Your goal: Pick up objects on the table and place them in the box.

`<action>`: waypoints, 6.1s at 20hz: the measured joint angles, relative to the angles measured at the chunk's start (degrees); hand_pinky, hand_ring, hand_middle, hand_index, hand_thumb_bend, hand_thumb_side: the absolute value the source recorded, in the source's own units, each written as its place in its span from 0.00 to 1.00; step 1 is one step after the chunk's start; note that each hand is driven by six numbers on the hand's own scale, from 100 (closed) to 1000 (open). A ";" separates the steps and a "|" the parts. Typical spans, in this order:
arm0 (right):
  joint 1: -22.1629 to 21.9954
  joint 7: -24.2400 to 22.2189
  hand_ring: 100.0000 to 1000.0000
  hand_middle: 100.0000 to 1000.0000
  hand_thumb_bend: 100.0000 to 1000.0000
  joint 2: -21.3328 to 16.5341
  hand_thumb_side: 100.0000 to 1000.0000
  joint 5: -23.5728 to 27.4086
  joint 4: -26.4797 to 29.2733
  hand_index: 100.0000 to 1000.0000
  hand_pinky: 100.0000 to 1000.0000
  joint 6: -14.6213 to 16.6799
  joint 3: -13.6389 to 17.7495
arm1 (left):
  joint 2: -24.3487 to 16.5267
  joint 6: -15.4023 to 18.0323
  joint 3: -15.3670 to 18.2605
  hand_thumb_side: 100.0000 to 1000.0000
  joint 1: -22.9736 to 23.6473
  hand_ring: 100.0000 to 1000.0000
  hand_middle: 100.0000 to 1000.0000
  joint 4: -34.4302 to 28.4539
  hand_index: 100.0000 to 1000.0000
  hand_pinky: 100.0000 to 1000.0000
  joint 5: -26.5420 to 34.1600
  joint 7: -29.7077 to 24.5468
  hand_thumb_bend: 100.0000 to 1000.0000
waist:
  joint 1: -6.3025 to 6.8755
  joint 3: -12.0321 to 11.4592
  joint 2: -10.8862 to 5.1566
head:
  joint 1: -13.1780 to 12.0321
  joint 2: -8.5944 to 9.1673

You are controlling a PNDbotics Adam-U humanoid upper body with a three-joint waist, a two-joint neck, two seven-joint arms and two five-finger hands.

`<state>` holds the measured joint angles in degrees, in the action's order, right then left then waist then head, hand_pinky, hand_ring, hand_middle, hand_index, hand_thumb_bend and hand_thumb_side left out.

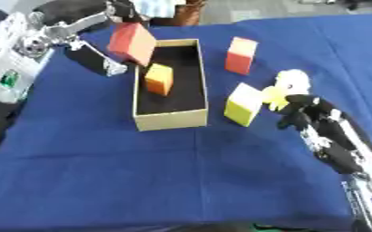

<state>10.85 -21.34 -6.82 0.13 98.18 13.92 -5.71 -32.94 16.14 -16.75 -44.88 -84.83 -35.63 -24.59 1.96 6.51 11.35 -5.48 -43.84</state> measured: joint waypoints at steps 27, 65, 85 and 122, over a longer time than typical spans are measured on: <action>0.00 -0.04 0.52 0.57 0.00 0.04 0.40 0.01 -0.30 0.77 0.53 -0.02 -0.01 | 1.73 0.44 0.55 0.67 5.25 0.76 0.80 0.18 0.87 0.84 3.91 1.78 0.48 | -0.28 -0.39 0.00 | 0.16 0.00; 27.05 -8.95 0.85 0.87 0.00 -27.56 0.22 -17.55 -23.84 0.99 0.77 15.86 -4.79 | 8.25 -10.87 16.30 0.64 36.22 0.66 0.70 -24.71 0.82 0.80 24.92 13.81 0.03 | -1.82 -3.46 0.00 | 2.15 -0.01; 36.08 -10.91 0.90 0.90 0.00 -23.40 0.43 -40.80 -43.97 1.00 0.83 20.42 -4.08 | 10.32 -11.61 16.27 0.67 36.72 0.66 0.70 -24.65 0.82 0.80 25.30 12.95 0.01 | -2.03 -4.09 -0.35 | 2.91 -0.01; 36.47 13.11 0.46 0.21 0.00 -17.82 0.13 -61.66 -50.63 0.37 0.53 22.56 1.09 | 10.90 -11.67 15.95 0.68 36.72 0.66 0.70 -24.44 0.82 0.80 25.30 12.43 0.00 | -2.00 -4.14 -0.57 | 3.30 -0.01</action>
<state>47.33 -8.24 -24.64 -61.53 47.55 36.48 -4.62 -22.04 4.47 -0.79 -8.16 -109.27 -10.33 -12.16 -0.04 2.37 10.79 -2.18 -43.85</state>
